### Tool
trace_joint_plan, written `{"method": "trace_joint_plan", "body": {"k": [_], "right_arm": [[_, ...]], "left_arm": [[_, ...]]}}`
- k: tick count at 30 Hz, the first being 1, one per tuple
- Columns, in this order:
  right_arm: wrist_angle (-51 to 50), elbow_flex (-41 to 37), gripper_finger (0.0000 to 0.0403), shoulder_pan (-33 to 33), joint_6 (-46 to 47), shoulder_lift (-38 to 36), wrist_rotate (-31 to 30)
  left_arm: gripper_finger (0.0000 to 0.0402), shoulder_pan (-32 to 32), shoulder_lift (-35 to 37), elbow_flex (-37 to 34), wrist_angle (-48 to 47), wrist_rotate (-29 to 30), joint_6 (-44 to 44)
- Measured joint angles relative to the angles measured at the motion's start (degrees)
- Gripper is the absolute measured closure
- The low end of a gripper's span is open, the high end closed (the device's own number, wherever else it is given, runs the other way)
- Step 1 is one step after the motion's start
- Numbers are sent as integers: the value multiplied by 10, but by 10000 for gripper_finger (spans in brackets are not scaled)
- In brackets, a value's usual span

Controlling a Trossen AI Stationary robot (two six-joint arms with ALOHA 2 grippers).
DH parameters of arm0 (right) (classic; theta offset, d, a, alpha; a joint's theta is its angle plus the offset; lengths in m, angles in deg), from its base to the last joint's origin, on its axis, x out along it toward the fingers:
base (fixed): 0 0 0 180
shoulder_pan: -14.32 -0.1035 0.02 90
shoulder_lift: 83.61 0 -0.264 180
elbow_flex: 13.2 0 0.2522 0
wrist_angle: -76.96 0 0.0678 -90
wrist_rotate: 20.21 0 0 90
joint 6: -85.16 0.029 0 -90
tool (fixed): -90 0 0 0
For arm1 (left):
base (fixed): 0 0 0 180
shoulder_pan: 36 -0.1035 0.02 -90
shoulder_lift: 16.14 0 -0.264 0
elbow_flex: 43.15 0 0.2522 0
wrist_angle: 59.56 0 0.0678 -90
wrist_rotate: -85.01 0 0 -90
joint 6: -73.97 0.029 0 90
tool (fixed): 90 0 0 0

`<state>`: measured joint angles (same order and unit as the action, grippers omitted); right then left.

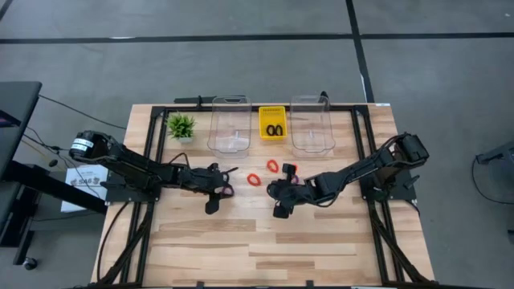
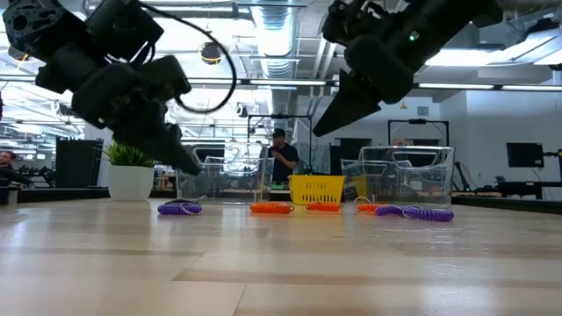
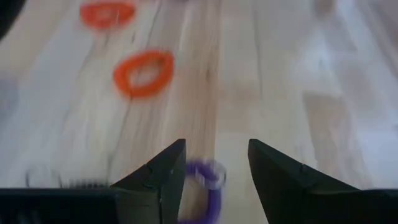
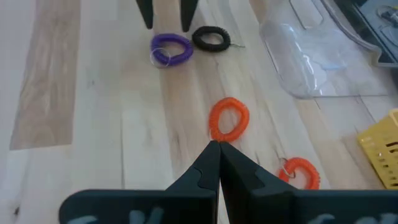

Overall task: Sort spring keychains
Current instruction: Put the black spring keychain into the yellow bin

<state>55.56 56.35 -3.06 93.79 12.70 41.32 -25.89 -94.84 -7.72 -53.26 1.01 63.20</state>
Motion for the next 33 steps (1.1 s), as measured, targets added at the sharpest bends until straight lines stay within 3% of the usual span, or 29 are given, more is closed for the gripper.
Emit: {"method": "trace_joint_plan", "body": {"k": [7, 12, 18, 22, 33], "right_arm": [[0, 0, 402, -3, 0, 0, 2], [0, 0, 401, -2, 0, 0, 2], [0, 0, 401, -2, 0, 0, 2], [4, 0, 401, -2, 0, 0, 2], [4, 0, 401, -2, 0, 0, 2]], "left_arm": [[230, -15, 8, 0, -60, 2, -36], [230, -20, 74, 0, -136, 10, -37], [230, 4, 144, 1, -241, 105, -35], [230, 26, 139, 1, -252, 157, 20], [230, 56, 87, 1, -228, 197, 105]]}}
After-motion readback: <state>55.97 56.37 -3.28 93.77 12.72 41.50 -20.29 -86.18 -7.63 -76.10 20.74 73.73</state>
